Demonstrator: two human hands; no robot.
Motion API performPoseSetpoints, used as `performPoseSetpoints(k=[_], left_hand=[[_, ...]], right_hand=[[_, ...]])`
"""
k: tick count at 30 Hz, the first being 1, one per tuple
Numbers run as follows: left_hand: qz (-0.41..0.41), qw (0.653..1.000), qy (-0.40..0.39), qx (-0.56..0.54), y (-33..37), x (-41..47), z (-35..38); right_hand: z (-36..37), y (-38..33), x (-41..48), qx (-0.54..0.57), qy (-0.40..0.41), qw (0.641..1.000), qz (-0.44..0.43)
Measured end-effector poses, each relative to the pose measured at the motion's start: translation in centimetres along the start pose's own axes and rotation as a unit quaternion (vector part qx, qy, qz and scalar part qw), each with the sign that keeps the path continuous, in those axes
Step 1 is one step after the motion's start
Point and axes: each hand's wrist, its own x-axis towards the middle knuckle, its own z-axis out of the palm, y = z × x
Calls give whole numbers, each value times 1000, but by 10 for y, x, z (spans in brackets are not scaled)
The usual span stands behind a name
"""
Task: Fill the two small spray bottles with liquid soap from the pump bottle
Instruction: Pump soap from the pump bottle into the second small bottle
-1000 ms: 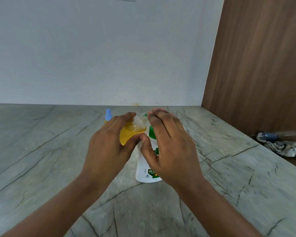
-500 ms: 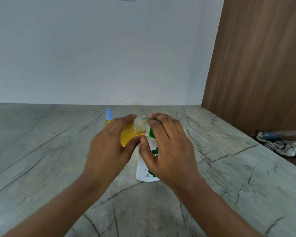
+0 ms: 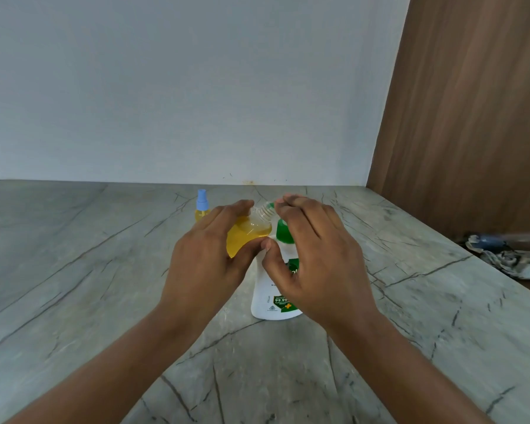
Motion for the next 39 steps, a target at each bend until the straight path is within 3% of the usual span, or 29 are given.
performPoseSetpoints(k=[39], left_hand=[[-1,1000,1,-4,-1,-2,3]], right_hand=[[2,-1,0,11,3,1000,14]])
